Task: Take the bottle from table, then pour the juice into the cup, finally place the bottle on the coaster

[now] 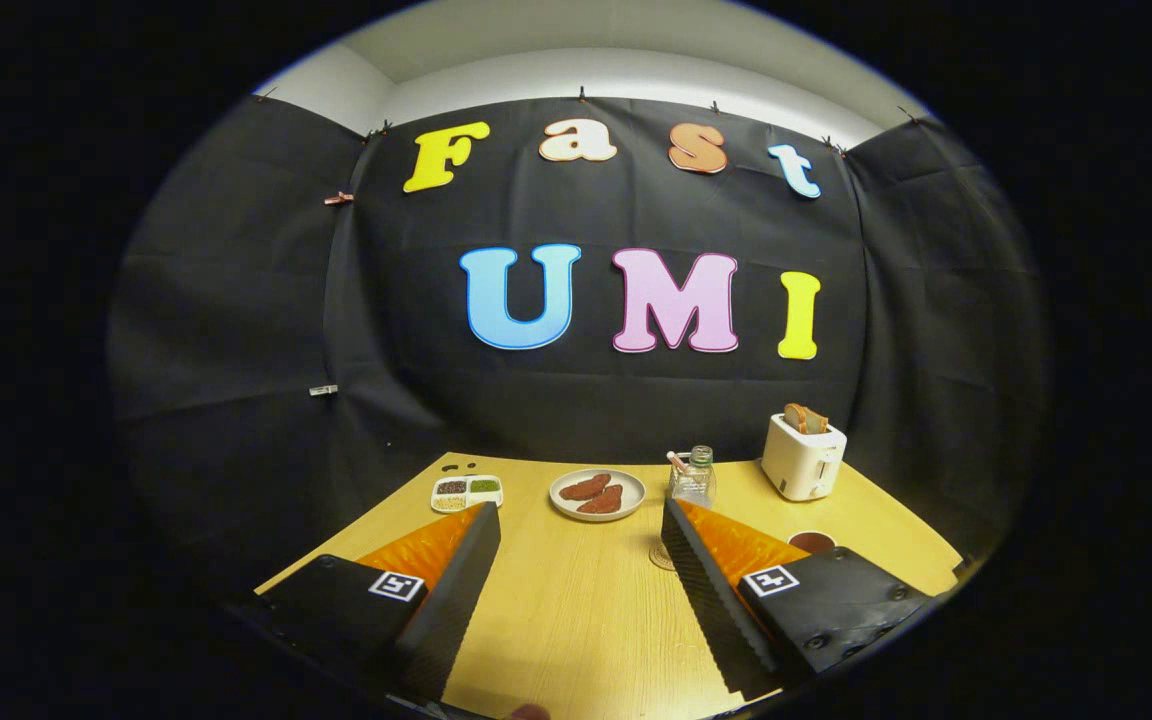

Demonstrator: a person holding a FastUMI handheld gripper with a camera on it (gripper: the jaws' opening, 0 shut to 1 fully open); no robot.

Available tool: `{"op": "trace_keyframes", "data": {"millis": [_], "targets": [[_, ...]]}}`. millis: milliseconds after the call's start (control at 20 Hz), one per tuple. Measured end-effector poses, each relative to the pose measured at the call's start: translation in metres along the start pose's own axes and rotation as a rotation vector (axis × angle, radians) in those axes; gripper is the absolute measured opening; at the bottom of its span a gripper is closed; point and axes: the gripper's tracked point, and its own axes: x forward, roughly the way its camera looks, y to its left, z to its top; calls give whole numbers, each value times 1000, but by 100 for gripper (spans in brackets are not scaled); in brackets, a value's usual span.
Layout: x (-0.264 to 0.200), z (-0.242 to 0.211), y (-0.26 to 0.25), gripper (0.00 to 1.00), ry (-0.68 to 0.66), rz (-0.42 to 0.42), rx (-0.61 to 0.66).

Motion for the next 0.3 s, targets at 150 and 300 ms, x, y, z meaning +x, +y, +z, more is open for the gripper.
{"op": "trace_keyframes", "data": {"millis": [150, 300], "targets": [[-2, -2, 3, 99, 9, 4, 1], [-3, -6, 3, 99, 20, 0, -17]]}}
